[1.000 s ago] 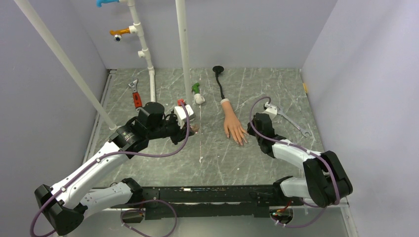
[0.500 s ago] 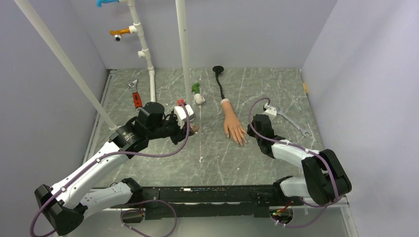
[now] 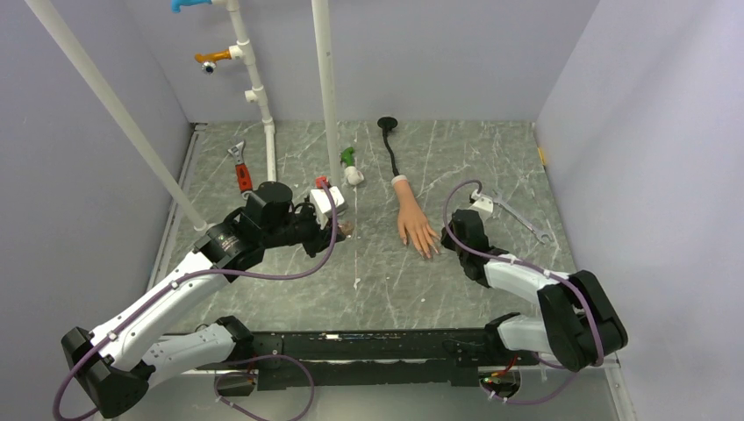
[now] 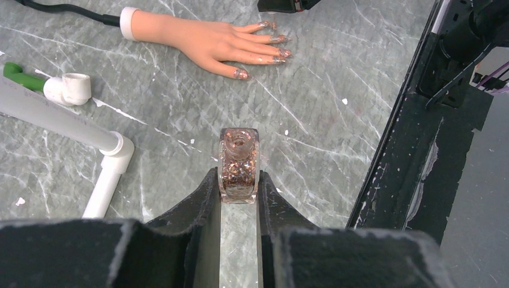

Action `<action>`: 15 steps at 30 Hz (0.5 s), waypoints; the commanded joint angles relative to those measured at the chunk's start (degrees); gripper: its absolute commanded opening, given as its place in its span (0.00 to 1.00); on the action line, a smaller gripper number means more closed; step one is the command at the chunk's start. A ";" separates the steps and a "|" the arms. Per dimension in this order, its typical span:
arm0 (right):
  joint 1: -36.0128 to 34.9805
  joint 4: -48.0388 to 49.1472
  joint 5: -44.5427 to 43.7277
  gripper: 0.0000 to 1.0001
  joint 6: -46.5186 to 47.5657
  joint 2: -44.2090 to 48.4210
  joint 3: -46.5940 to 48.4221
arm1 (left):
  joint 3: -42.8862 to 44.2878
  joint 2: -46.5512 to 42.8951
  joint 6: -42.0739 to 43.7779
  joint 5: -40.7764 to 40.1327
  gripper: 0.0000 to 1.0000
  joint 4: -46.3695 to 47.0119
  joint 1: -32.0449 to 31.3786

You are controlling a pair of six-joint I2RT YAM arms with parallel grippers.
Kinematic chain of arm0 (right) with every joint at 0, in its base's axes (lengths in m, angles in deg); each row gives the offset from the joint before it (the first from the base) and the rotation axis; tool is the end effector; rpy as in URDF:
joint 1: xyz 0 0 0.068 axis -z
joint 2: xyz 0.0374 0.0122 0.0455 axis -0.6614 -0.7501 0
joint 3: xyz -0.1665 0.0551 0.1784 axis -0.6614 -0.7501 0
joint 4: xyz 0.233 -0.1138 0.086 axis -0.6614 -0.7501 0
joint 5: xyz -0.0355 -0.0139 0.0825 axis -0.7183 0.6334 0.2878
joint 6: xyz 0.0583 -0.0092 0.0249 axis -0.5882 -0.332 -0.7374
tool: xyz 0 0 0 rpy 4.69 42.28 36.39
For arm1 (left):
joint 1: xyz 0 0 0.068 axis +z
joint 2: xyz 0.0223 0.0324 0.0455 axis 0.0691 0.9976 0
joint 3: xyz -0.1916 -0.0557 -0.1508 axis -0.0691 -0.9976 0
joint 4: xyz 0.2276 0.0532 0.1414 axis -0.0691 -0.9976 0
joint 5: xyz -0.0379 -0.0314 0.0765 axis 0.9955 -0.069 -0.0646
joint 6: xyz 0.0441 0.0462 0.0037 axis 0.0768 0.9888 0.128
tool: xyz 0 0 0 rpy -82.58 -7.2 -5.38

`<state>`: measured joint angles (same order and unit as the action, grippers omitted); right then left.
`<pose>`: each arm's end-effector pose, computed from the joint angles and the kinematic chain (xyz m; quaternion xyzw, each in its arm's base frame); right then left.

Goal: Paint the nails
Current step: Paint the nail polish on the nail.

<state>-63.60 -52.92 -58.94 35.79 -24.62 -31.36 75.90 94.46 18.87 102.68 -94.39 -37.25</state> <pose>0.2441 0.0818 0.1133 0.1673 0.8642 0.0811 0.4675 0.1759 -0.1767 0.3208 0.4313 0.7244 -0.2903 0.4528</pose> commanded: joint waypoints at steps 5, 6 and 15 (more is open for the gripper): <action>0.20 -1.26 -2.11 0.00 -0.55 4.09 -1.00 | 2.75 -0.33 0.23 -0.16 0.00 1.41 -0.36; 0.21 -1.59 -2.15 0.00 -0.44 4.66 -0.83 | 2.71 -0.27 0.26 -0.13 0.00 1.43 -0.41; 0.25 -1.48 -1.83 0.00 0.56 5.39 1.79 | 2.80 -0.16 0.28 -0.10 0.00 1.22 -0.55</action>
<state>-63.60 -55.06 -60.09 35.85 -19.11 -32.23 75.90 94.52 18.87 102.66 -94.41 -37.40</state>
